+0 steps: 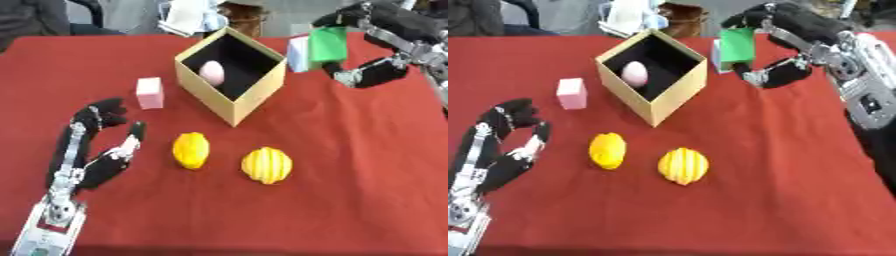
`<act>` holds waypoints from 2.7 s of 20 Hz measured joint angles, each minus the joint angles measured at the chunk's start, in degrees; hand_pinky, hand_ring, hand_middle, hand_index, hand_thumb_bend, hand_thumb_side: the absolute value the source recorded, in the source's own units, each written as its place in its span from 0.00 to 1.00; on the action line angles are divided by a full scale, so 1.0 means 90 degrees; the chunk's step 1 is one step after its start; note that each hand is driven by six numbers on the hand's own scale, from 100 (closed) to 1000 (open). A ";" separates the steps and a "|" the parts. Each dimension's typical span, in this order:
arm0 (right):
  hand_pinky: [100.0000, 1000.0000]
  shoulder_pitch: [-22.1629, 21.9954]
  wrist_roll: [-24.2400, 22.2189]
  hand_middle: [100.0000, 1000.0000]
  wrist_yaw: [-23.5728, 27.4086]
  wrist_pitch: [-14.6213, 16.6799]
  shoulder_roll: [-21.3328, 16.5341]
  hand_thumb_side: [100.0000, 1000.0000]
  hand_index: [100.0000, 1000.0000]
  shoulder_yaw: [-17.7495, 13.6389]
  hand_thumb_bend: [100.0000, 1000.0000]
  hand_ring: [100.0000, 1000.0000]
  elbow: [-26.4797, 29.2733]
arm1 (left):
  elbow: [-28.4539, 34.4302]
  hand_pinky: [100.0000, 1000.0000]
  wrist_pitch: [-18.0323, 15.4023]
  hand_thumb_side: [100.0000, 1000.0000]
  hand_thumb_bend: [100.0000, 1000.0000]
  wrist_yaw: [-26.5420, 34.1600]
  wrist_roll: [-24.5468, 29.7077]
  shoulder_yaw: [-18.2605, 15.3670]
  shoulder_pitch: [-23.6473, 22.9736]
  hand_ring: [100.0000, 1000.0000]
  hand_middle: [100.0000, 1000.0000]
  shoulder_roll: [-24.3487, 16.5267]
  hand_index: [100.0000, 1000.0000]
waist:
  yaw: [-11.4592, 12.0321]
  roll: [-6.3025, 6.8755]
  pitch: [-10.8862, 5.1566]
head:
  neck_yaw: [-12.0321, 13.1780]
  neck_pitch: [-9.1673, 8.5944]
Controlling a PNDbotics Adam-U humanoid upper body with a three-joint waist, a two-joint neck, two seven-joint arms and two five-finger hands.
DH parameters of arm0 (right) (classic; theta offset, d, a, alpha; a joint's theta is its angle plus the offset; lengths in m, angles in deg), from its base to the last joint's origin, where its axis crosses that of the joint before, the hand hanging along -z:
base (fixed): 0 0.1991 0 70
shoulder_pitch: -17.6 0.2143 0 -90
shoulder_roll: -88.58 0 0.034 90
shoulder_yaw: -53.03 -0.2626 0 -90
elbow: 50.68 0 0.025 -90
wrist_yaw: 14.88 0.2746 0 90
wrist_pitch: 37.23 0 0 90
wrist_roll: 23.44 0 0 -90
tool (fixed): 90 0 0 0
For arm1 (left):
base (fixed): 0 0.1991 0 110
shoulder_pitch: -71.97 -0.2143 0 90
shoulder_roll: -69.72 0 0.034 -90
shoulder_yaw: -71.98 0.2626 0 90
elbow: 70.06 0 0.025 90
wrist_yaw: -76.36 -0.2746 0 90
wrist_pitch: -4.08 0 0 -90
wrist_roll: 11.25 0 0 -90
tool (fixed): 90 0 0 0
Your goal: Pick up objects on the table and place them in the box.
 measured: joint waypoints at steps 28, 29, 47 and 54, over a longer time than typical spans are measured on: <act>0.76 0.1360 0.1019 0.75 -0.2732 0.0202 0.2323 0.55 0.93 -0.0935 0.07 0.72 -0.3795 | 0.0002 0.72 -0.0050 0.34 0.30 0.0144 0.0257 0.0203 0.0134 0.61 0.60 0.0001 0.77 | 0.0237 0.0003 0.0041 | -0.0557 -0.0232; 0.77 0.1360 0.1031 0.78 -0.2781 0.0233 0.2324 0.56 0.94 -0.0933 0.07 0.73 -0.3795 | 0.0002 0.72 -0.0052 0.34 0.31 0.0144 0.0258 0.0203 0.0134 0.61 0.60 0.0001 0.77 | 0.0234 0.0003 0.0041 | -0.0558 -0.0232; 0.80 0.1452 0.1037 0.93 -0.2676 0.0318 0.2091 0.54 0.96 -0.0932 0.10 0.78 -0.3424 | 0.0000 0.72 -0.0053 0.35 0.30 0.0144 0.0259 0.0202 0.0130 0.62 0.60 0.0001 0.77 | 0.0199 0.0003 0.0041 | -0.0557 -0.0231; 0.78 0.1497 0.1019 0.91 -0.2125 0.0257 0.1674 0.51 0.96 -0.0964 0.04 0.76 -0.3031 | 0.0000 0.72 -0.0053 0.35 0.30 0.0143 0.0248 0.0195 0.0129 0.62 0.60 0.0001 0.77 | 0.0165 0.0001 0.0041 | -0.0497 -0.0231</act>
